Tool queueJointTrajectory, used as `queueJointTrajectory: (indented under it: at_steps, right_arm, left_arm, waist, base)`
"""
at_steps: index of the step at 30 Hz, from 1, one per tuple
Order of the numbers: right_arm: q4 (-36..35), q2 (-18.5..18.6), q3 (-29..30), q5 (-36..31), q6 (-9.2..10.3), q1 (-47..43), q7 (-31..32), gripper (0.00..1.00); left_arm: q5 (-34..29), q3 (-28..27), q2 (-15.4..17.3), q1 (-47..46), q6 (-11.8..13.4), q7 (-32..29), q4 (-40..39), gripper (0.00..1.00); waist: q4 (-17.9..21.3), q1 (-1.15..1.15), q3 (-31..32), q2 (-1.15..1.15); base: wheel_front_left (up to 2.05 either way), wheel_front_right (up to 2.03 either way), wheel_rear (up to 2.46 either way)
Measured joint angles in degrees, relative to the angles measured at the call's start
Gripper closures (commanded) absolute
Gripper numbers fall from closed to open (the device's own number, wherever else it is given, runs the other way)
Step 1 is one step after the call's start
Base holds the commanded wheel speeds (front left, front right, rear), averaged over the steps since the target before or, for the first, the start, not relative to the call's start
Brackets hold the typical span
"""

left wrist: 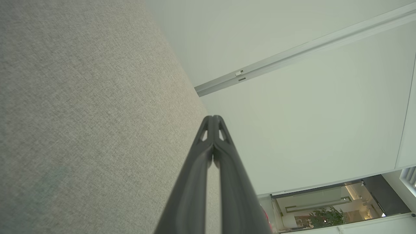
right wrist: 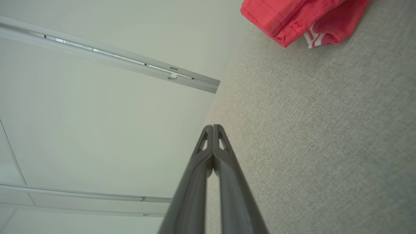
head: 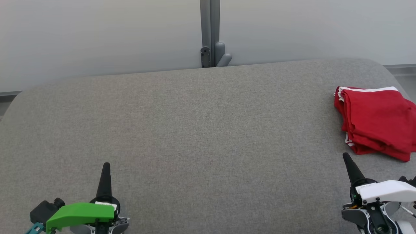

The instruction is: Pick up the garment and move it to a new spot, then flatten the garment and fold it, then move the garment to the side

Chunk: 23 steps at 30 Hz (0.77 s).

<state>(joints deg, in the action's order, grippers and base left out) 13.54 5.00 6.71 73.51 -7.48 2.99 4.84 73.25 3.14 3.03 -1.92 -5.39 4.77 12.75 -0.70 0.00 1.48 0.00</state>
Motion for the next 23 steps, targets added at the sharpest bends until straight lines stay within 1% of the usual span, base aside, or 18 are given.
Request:
queueJointTrajectory:
  at_steps: [23]
  right_arm:
    - [1.4,-0.2,2.5,10.1,0.0,2.4,3.9,1.0]
  left_arm:
    - [10.2,-1.1,0.0,-1.6,-1.0,-1.8,0.2,1.0]
  waist:
    - [0.3,0.0,-0.8,0.0]
  base:
    - [0.0,0.0,0.0]
